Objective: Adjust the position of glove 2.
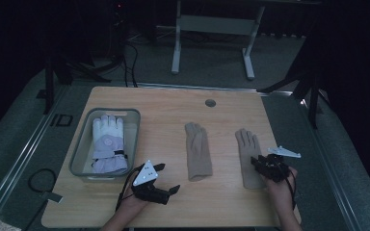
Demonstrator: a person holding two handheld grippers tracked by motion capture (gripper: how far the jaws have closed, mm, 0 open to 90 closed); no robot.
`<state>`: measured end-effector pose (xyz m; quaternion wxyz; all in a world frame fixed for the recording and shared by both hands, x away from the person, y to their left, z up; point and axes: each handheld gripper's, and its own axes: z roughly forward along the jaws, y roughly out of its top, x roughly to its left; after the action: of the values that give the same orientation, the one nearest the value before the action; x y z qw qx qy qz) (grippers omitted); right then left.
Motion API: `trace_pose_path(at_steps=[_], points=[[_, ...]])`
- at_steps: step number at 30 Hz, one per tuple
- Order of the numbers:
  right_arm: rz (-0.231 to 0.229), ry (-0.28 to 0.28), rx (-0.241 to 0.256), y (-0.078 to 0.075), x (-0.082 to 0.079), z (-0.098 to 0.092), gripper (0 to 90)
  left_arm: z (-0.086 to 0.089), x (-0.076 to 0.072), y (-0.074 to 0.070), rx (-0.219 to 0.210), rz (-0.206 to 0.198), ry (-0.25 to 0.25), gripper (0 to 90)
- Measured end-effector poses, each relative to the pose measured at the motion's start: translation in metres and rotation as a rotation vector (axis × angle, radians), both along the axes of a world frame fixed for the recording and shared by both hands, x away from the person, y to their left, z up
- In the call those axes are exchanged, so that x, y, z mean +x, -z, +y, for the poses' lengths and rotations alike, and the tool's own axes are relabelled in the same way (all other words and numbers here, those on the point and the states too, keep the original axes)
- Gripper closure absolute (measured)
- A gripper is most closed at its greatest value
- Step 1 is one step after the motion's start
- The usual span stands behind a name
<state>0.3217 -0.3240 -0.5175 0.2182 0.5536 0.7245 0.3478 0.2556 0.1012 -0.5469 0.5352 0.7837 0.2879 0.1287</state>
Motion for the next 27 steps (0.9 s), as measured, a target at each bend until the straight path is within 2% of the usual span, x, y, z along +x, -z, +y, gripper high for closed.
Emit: trace_pose_path(at_steps=[5,9,12,18,20,22,24,26,27], points=[[-0.02,-0.062,-0.019,-0.009,0.013,-0.007,58.2,-0.001,-0.001,0.001,0.009,-0.002,0.002,6.0],[-0.01,-0.119,-0.043,-0.003,0.024,-0.008,57.5,0.0,0.001,0.004,0.001,-0.003,-0.009,6.0],[0.015,-0.118,-0.065,0.008,0.031,-0.01,57.4,0.002,0.002,0.005,-0.009,0.003,-0.012,6.0],[0.049,-0.085,-0.034,0.028,0.033,-0.018,52.3,0.001,0.002,0.007,-0.002,0.001,0.004,6.0],[0.04,-0.084,-0.021,0.03,0.032,-0.018,52.0,0.0,0.002,0.007,-0.006,0.007,0.011,6.0],[0.03,-0.086,-0.037,0.032,0.03,-0.016,55.6,0.0,0.001,0.007,-0.003,0.007,0.014,6.0],[0.022,-0.089,-0.033,0.034,0.029,-0.013,63.6,-0.001,0.001,0.007,-0.004,0.009,0.017,6.0],[0.017,-0.098,-0.036,0.034,0.027,-0.009,75.4,-0.001,0.001,0.007,-0.005,0.008,0.019,6.0],[0.008,-0.09,-0.051,0.034,0.025,-0.006,77.1,-0.001,0.001,0.007,-0.005,0.007,0.02,6.0]])
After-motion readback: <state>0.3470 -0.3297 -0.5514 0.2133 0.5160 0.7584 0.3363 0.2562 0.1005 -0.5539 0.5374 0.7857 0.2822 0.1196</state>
